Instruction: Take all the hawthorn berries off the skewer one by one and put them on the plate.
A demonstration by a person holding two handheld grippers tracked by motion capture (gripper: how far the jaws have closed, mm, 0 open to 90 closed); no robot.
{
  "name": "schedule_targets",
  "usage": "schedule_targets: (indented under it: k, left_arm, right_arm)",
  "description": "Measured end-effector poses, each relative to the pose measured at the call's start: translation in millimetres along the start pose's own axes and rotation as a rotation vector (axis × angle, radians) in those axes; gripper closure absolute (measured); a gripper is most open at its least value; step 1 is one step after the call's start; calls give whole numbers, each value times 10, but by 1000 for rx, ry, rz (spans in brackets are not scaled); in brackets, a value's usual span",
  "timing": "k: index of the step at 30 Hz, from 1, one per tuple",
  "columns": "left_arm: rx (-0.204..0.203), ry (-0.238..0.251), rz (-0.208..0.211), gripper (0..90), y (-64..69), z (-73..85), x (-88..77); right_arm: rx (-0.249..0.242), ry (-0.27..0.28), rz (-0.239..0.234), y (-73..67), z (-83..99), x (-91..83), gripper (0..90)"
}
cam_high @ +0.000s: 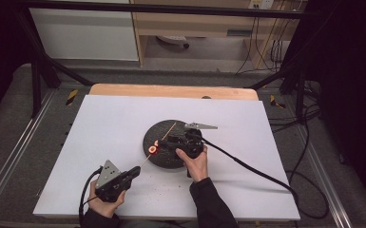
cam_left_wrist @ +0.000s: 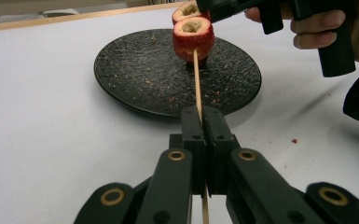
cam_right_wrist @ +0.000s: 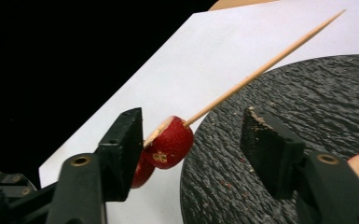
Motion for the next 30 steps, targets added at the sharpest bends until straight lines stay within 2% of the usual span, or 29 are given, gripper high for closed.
schedule_targets:
  k: [6, 17, 30]
  left_arm:
    - [2, 0, 3, 883, 18, 1, 8]
    - [6, -1, 5, 883, 28, 4, 12]
    - [13, 10, 8, 884, 45, -12, 2]
  right_arm:
    - [26, 0, -28, -19, 18, 18, 481]
    - [60, -19, -65, -37, 53, 51, 636]
    - [67, 5, -78, -57, -21, 4, 668]
Point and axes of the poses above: each handheld gripper's, and its own axes: x roughly forward along the jaws, z roughly out of its underside, y roughly to its right, the point moved 5 cm from there along x, roughly forward along the jaws, and after that the axes turned 2 degrees about -z, right-handed, at the moved point
